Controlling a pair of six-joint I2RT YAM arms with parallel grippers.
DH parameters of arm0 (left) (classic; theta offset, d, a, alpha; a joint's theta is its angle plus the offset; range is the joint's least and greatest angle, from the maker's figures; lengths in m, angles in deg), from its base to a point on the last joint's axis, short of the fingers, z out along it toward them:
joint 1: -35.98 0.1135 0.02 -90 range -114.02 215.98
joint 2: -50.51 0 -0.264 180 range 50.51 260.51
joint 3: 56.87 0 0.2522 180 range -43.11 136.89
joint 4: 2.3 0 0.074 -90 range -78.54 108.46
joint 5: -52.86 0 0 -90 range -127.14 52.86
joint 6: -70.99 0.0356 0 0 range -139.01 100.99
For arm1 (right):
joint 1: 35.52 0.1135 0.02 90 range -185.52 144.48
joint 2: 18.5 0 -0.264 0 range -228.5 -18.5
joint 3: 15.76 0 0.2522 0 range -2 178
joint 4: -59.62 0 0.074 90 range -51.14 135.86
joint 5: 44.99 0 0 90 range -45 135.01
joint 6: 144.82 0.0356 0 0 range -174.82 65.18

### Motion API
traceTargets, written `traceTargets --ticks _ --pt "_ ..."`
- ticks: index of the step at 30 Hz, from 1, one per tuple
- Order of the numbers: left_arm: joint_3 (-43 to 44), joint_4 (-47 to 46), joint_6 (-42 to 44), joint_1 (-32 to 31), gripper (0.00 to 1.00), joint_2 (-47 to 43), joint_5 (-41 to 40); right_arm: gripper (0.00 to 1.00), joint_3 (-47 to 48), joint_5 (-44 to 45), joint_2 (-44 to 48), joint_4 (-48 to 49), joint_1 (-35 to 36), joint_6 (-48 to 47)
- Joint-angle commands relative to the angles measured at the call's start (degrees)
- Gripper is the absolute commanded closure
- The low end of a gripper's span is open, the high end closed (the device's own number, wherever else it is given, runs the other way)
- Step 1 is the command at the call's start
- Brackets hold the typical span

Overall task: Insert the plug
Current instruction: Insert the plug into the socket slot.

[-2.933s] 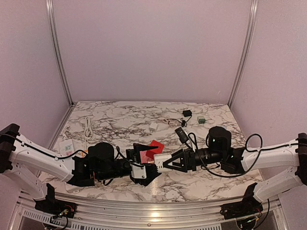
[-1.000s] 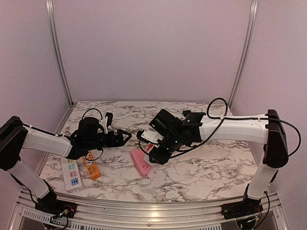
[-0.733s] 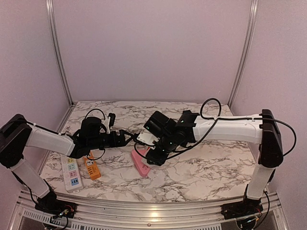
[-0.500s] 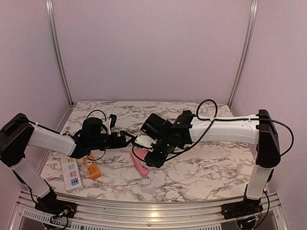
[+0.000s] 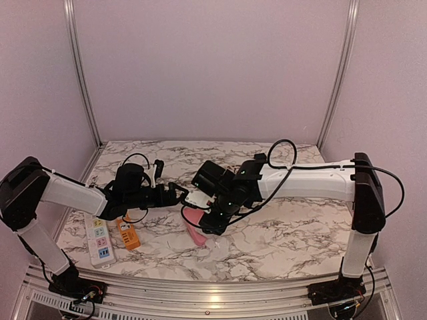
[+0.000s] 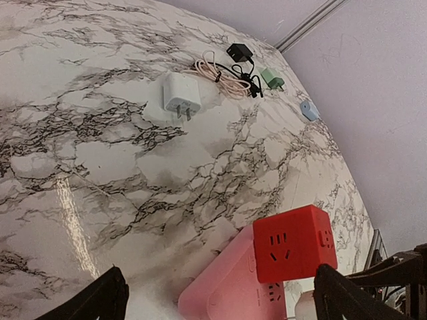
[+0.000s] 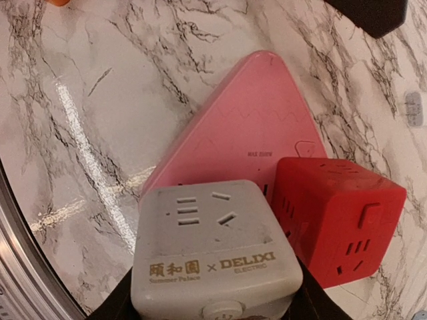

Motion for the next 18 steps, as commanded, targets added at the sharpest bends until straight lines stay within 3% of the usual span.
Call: traceTargets --ticks 1,18 --pt "2.33 0.28 0.01 -0.36 0.01 1.17 0.96 0.74 2.74 0.66 -0.81 -0.77 0.63 -0.72" --pt "3.03 0.25 -0.2 -0.63 0.01 1.73 1.37 0.74 3.24 -0.1 -0.91 -0.87 1.46 -0.78"
